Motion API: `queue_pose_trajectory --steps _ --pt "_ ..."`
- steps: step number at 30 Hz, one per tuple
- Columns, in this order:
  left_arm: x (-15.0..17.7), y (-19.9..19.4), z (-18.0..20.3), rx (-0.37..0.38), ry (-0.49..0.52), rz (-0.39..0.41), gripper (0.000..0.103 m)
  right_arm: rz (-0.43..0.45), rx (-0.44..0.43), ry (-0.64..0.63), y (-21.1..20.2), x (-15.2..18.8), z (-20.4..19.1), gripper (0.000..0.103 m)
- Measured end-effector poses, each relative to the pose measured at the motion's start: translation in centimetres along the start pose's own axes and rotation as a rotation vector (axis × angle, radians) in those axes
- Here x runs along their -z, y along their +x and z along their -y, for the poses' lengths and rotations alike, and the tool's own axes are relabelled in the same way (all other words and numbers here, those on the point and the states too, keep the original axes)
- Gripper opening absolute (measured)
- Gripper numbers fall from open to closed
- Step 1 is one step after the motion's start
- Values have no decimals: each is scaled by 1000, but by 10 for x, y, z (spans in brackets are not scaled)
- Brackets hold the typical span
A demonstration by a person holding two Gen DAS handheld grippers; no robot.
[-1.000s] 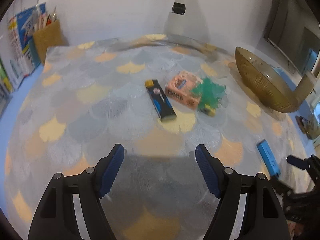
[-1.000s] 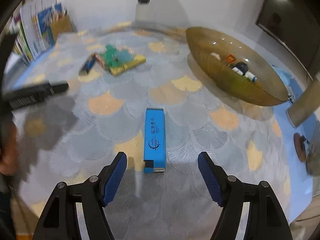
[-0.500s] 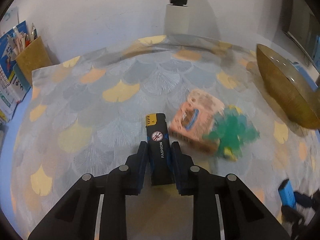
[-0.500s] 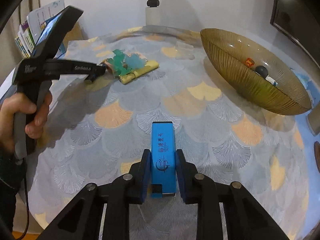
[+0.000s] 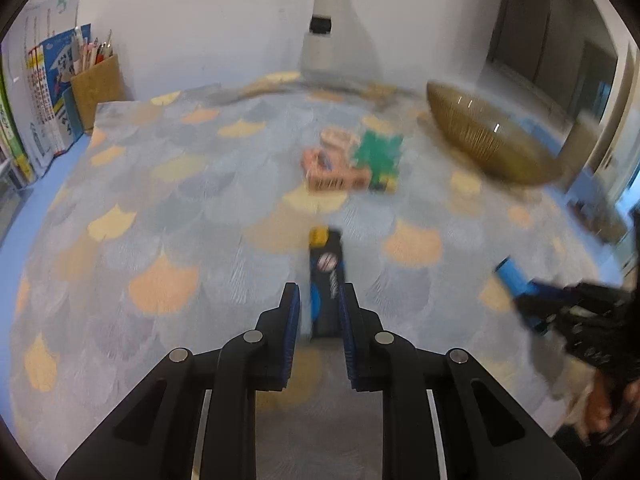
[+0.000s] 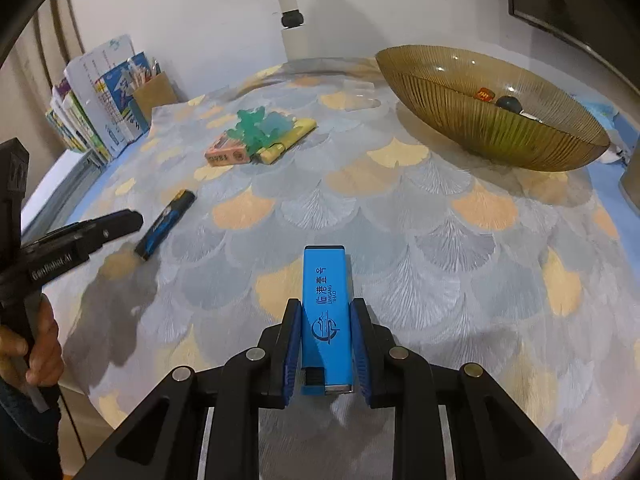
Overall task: Organize rigid objects
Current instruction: 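Carry both lighters over the amber bowl and open both tools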
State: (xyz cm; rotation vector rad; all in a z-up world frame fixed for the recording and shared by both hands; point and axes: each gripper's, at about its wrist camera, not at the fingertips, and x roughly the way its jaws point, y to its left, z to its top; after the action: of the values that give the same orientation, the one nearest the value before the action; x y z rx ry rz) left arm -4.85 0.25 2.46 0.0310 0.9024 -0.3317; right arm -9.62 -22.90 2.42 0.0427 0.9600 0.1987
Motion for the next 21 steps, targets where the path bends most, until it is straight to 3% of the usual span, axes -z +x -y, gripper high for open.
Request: queue_pose_trajectory --steps 1,3,6,9,10,12,15,16,17,19,21 --pt "0 5 0 -9 -3 -23 27 -1 9 -11 0 1 -2 24" --pt "-5 9 -2 10 -31 -46 57 -3 32 -39 1 2 -7 24" --pt "-12 15 4 -14 0 -49 60 -5 38 -44 1 3 -7 26" --pt "-15 34 16 -73 68 -110 55 -8 35 -54 1 4 -8 35" --pt "-17 35 22 -66 93 -94 48 -9 33 -62 1 4 -10 41" --pt "-18 37 28 -43 104 -91 20 -4 55 -81 3 5 -16 43" --pt "-15 37 37 -80 131 -73 20 25 101 -128 5 8 -26 39" --pt "-13 33 42 -116 141 -52 20 31 106 -147 5 9 -30 28" --pt "-14 28 45 -122 145 -31 20 34 117 -179 4 10 -37 23" --pt "-16 5 49 -85 137 41 20 39 164 -225 4 12 -49 23" --pt "-18 -16 49 -75 130 95 20 27 63 -204 2 11 -50 23"
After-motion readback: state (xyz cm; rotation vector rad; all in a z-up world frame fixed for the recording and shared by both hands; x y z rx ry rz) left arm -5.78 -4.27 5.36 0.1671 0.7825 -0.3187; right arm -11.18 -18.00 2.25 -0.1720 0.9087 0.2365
